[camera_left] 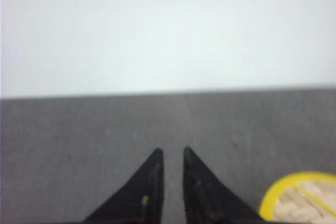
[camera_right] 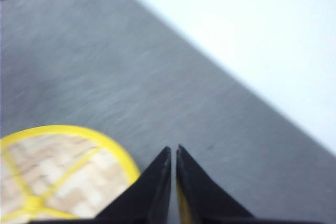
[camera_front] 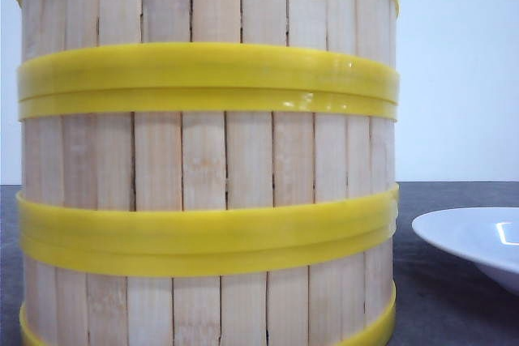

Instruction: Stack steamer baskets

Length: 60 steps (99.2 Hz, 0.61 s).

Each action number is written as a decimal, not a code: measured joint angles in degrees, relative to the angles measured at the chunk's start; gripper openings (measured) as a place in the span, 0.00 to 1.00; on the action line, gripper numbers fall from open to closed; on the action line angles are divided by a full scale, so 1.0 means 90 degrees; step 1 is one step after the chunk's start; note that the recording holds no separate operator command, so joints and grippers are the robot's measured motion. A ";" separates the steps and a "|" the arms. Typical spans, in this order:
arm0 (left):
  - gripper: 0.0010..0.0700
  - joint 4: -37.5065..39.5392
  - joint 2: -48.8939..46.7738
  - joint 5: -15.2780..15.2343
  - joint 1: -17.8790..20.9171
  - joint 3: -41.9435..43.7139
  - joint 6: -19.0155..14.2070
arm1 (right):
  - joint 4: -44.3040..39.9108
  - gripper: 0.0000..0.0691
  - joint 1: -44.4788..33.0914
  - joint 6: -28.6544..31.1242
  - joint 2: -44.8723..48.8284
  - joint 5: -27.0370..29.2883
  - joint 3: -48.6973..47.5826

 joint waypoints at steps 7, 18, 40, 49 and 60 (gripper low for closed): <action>0.02 -0.0024 -0.0733 -0.0398 0.0000 -0.0500 0.0000 | 0.0738 0.01 -0.0027 -0.0051 -0.1156 0.0605 -0.1406; 0.02 -0.0136 -0.1537 -0.0835 0.0000 -0.1394 0.0007 | 0.1263 0.01 -0.0260 -0.0168 -0.2895 0.1396 -0.3407; 0.02 -0.0430 -0.1916 -0.0772 0.0000 -0.2076 0.0007 | 0.0806 0.01 -0.0430 -0.0277 -0.4816 0.1185 -0.4942; 0.02 -0.0389 -0.1982 -0.0882 0.0000 -0.2006 0.0000 | 0.0947 0.01 -0.0430 -0.0277 -0.5345 0.1205 -0.4830; 0.02 -0.0396 -0.1974 -0.0940 0.0000 -0.2006 0.0000 | 0.0974 0.01 -0.0430 -0.0279 -0.5629 0.1209 -0.4782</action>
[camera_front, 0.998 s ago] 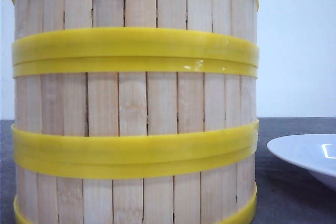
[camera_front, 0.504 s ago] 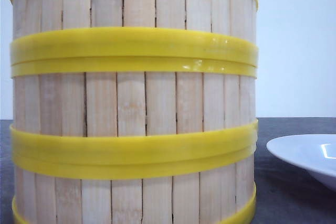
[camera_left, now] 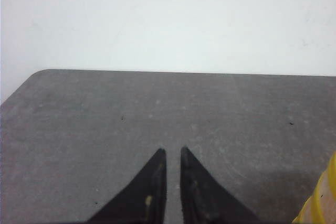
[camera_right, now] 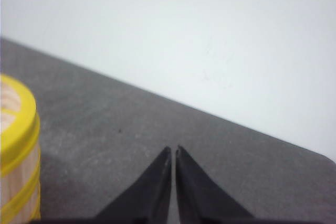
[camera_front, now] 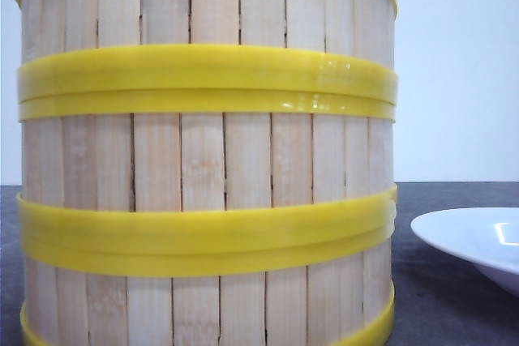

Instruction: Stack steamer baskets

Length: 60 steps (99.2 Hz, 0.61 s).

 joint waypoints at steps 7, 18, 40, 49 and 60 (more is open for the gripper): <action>0.02 0.0000 0.0000 -0.0015 0.0000 0.0000 0.0002 | -0.0029 0.01 0.0000 -0.0002 -0.0097 -0.0005 -0.0002; 0.02 0.0000 0.0000 -0.0015 0.0000 0.0000 0.0002 | -0.0022 0.01 0.0000 -0.0002 -0.0199 0.0000 -0.0002; 0.02 -0.0002 0.0000 -0.0019 0.0000 0.0000 0.0000 | -0.0024 0.01 0.0000 -0.0005 -0.0199 -0.0015 -0.0002; 0.02 -0.0002 0.0000 -0.0022 0.0000 0.0000 0.0000 | -0.0024 0.01 0.0000 -0.0005 -0.0199 -0.0015 -0.0002; 0.02 0.0000 0.0000 -0.0024 0.0000 0.0000 0.0000 | -0.0029 0.01 -0.0112 -0.0002 -0.0199 -0.0019 -0.0002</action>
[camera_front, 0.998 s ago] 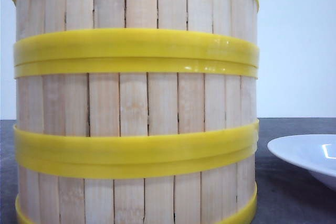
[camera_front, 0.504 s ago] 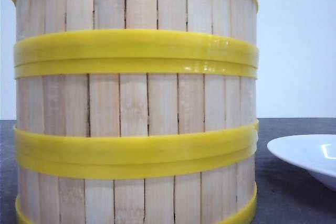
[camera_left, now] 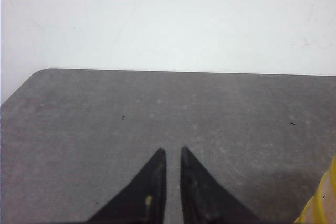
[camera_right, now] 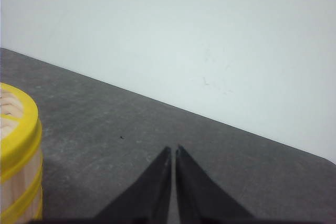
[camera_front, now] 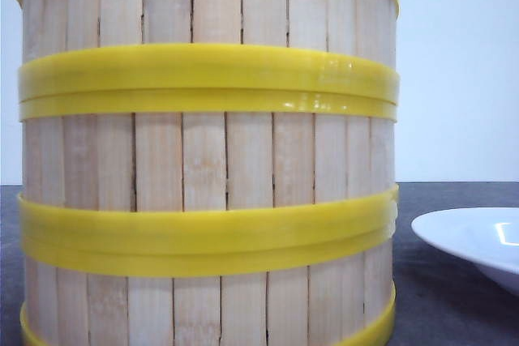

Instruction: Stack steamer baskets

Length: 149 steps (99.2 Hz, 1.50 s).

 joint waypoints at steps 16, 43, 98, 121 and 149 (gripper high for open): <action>0.02 0.0002 0.0000 -0.0012 0.0000 0.0000 0.0000 | -0.0418 0.01 -0.1362 -0.0002 -0.0138 -0.0481 -0.0085; 0.02 0.0005 0.0000 -0.0019 0.0000 0.0000 0.0000 | 0.2161 0.01 -0.2905 0.0554 -0.0372 -0.0549 -0.2276; 0.02 -0.0012 0.0000 -0.0015 0.0000 0.0000 0.0000 | 0.4065 0.01 -0.4005 0.1311 -0.0372 -0.2217 -0.3674; 0.02 -0.0012 0.0000 -0.0015 0.0000 0.0000 0.0000 | 0.4104 0.01 -0.4012 0.1311 -0.0372 -0.2217 -0.3674; 0.02 -0.0015 0.0000 -0.0017 0.0000 0.0000 0.0000 | 0.4104 0.01 -0.4012 0.1311 -0.0372 -0.2217 -0.3674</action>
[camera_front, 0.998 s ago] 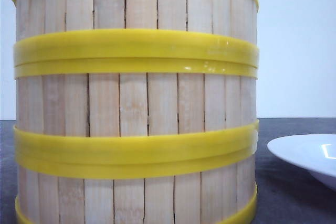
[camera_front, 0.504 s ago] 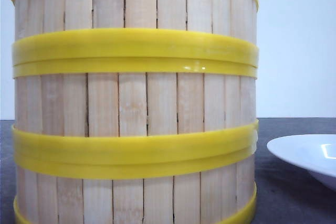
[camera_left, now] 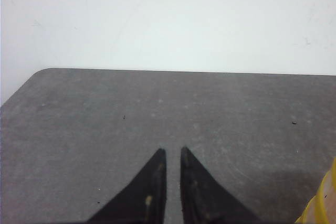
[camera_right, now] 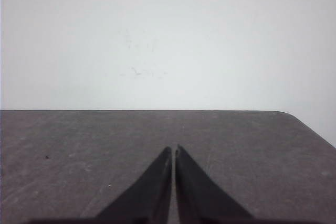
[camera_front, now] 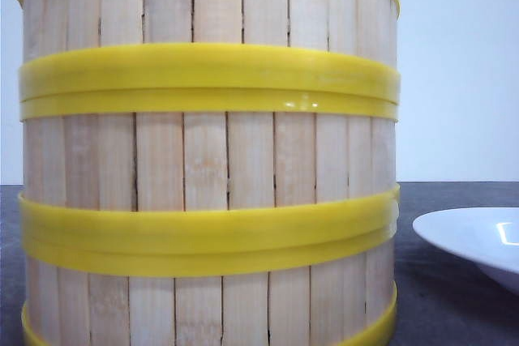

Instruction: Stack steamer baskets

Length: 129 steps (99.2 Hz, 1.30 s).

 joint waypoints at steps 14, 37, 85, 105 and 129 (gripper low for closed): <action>0.02 0.0000 0.0000 0.0002 0.0000 0.0000 0.0000 | 0.0000 0.01 0.0000 0.0000 0.0000 0.0000 0.0000; 0.02 -0.0007 0.0000 -0.0002 0.0000 0.0000 0.0012 | 0.0000 0.01 0.0000 0.0000 0.0000 0.0000 0.0000; 0.02 0.3971 -0.1173 0.3194 0.1566 -0.3135 0.0826 | -0.0002 0.01 0.0000 0.0000 0.0000 0.0002 0.0000; 0.02 0.4930 -0.1190 0.4316 0.2106 -0.4937 0.0250 | 0.0063 0.01 0.0000 0.0000 0.0000 0.0012 0.0000; 0.02 0.6645 -0.1212 0.3976 0.2467 -0.5622 -0.0078 | 0.0204 0.01 0.0000 0.0000 0.0000 0.0012 0.0000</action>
